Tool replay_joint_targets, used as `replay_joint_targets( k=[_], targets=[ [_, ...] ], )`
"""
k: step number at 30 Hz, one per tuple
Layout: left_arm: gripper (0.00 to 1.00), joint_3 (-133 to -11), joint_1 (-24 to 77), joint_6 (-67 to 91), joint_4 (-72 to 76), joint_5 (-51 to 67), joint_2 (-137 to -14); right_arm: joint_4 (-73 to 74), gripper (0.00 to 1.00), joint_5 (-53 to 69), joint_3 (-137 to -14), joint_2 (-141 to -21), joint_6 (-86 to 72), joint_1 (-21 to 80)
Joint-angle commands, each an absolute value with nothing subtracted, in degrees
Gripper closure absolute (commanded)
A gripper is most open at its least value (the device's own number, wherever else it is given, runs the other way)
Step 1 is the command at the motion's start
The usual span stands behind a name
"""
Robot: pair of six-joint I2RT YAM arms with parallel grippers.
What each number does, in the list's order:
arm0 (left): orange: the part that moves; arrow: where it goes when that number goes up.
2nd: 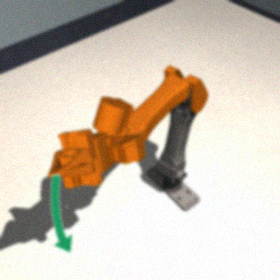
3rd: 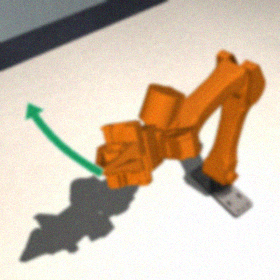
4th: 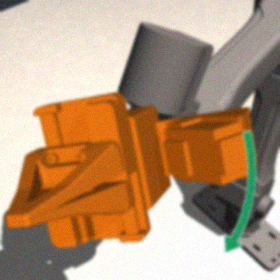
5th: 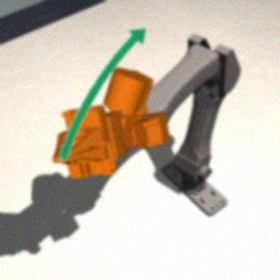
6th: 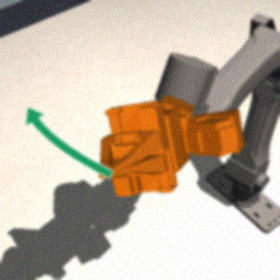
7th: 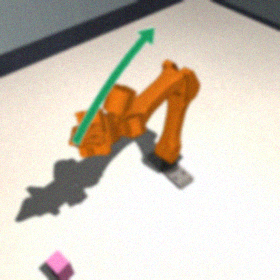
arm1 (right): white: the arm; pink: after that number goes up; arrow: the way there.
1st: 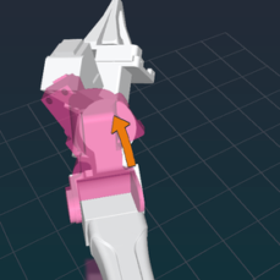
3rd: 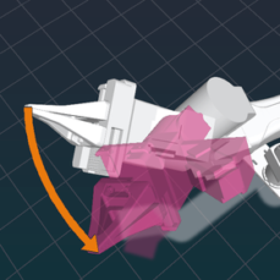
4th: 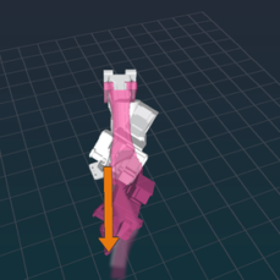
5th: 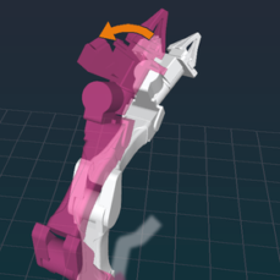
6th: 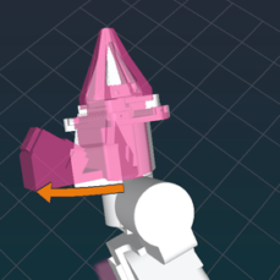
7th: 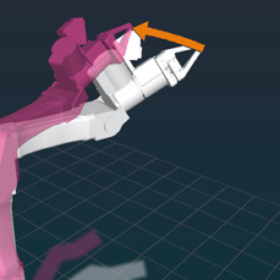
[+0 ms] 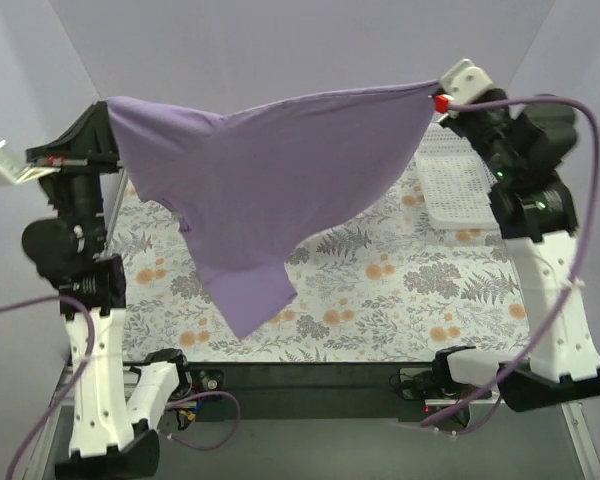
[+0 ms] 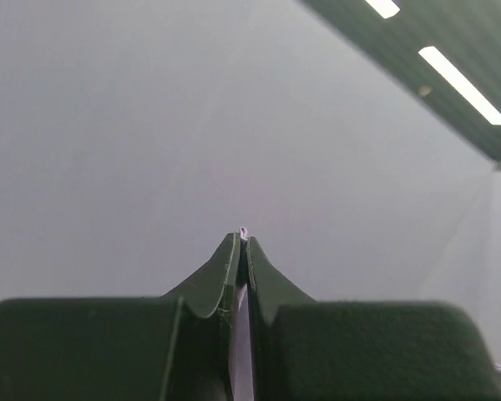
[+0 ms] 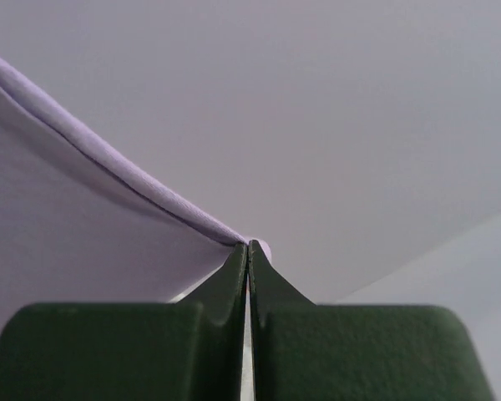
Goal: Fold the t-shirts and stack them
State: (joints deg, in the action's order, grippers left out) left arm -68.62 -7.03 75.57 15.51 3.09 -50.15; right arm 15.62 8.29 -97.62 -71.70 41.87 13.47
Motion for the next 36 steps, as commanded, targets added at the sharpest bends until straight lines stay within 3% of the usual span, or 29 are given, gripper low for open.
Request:
replay_joint_targets(
  k=[1, 7, 15, 19, 25, 31, 36],
  targets=[
    [1.0, -71.18, -7.21, 78.49, 10.65, 3.08, -45.98, 21.7, 0.99, 7.21, -102.12, -65.85, 39.65, 12.92],
    [1.0, -82.51, -4.84, 77.26, 8.79, 2.72, -42.45, 23.47, 0.99, 8.35, -110.12, -60.82, 38.23, 7.75],
    [1.0, -90.0, -1.68, 71.65, 7.91, 0.71, -43.94, 23.29, 0.99, 11.25, -118.65, -64.15, 36.21, 4.66],
    [1.0, -85.88, -0.79, 67.43, 7.3, -3.42, -45.09, 22.68, 0.99, 15.11, -113.22, -66.7, 34.81, 4.57],
    [1.0, -67.7, 1.49, 62.41, 10.18, -10.36, -47.63, 18.46, 0.99, 24.25, -98.11, -72.93, 31.64, 4.92],
    [1.0, -49.86, 0.09, 62.66, 22.03, -8.27, -62.46, 11.09, 0.99, 24.26, -88.34, -89.16, 31.73, 7.9],
    [1.0, -57.02, -6.31, 65.3, 24.09, -0.1, -90.83, 2.73, 0.99, 14.78, -89.72, -106.05, 35.24, 12.03]
  ],
)
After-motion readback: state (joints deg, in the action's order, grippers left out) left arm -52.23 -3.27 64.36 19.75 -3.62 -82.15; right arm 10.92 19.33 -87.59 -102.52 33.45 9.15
